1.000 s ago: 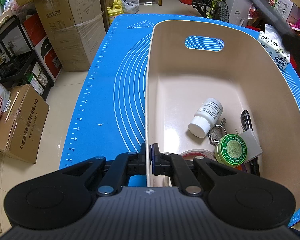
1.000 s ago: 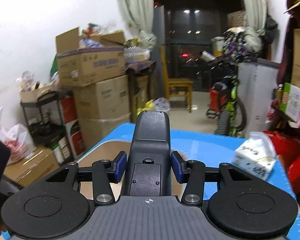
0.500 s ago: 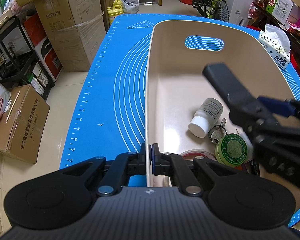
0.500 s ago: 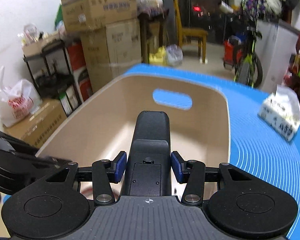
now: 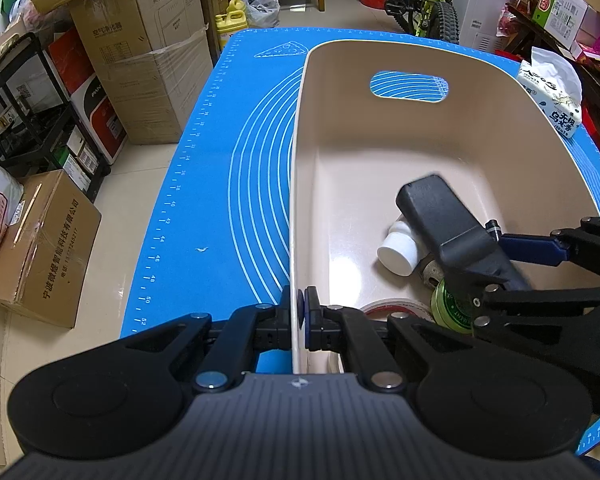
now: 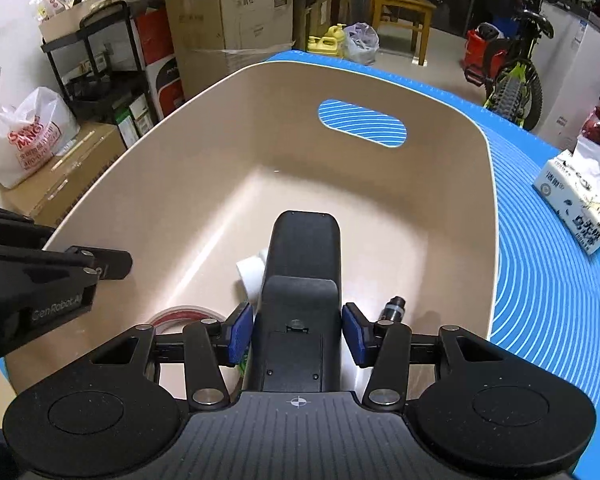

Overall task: Organize rigid objects
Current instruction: 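Carry the black remote into the bin and open the right gripper, then release the bin rim with the left gripper and withdraw both grippers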

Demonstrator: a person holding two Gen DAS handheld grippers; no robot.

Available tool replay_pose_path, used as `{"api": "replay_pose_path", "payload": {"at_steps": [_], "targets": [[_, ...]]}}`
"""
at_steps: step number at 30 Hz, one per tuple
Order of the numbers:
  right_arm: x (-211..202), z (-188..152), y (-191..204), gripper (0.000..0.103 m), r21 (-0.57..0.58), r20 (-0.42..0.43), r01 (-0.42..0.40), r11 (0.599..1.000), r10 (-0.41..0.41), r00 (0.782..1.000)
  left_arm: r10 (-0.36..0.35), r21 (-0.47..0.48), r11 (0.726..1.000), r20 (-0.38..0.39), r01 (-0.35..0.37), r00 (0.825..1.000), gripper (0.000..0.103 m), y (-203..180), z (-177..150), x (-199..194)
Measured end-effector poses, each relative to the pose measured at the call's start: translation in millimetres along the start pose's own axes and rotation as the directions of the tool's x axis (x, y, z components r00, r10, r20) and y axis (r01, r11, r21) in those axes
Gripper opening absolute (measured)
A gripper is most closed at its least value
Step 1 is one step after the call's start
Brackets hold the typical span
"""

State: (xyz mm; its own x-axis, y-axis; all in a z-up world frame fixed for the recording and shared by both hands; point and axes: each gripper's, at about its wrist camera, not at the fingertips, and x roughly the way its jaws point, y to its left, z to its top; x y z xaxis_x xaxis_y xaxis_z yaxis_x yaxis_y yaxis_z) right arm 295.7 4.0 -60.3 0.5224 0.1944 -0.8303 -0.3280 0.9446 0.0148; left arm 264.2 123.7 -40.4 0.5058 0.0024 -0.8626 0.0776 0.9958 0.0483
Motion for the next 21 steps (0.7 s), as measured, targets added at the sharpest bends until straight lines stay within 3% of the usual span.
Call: {"api": "replay_pose_path", "payload": {"at_steps": [4, 6, 8, 11, 21], "targets": [[-13, -1, -8, 0.069, 0.073, 0.06, -0.067, 0.995, 0.062, 0.996, 0.018, 0.003, 1.0, 0.008, -0.018, 1.0, 0.011, 0, 0, -3], [-22, -2, -11, 0.075, 0.095, 0.092, -0.093, 0.991, 0.084, 0.992, 0.046, 0.01, 0.999, 0.023, -0.046, 0.999, 0.037, -2, 1, -8], [-34, -3, -12, 0.083, 0.11, 0.122, -0.074, 0.991, 0.061, 0.991, 0.064, 0.002, 0.998, 0.048, -0.064, 0.997, 0.054, -2, 2, -15], [-58, -8, -23, 0.098, 0.138, 0.191, -0.066, 0.988, 0.039, 0.981, 0.048, -0.026, 0.999, 0.077, -0.046, 0.996, 0.069, -1, 3, -25], [-116, -29, -66, 0.101, 0.27, 0.257, -0.054, 0.961, -0.018, 0.966, 0.058, -0.011, 0.998, 0.149, -0.057, 0.987, 0.078, -28, 7, -74]]}}
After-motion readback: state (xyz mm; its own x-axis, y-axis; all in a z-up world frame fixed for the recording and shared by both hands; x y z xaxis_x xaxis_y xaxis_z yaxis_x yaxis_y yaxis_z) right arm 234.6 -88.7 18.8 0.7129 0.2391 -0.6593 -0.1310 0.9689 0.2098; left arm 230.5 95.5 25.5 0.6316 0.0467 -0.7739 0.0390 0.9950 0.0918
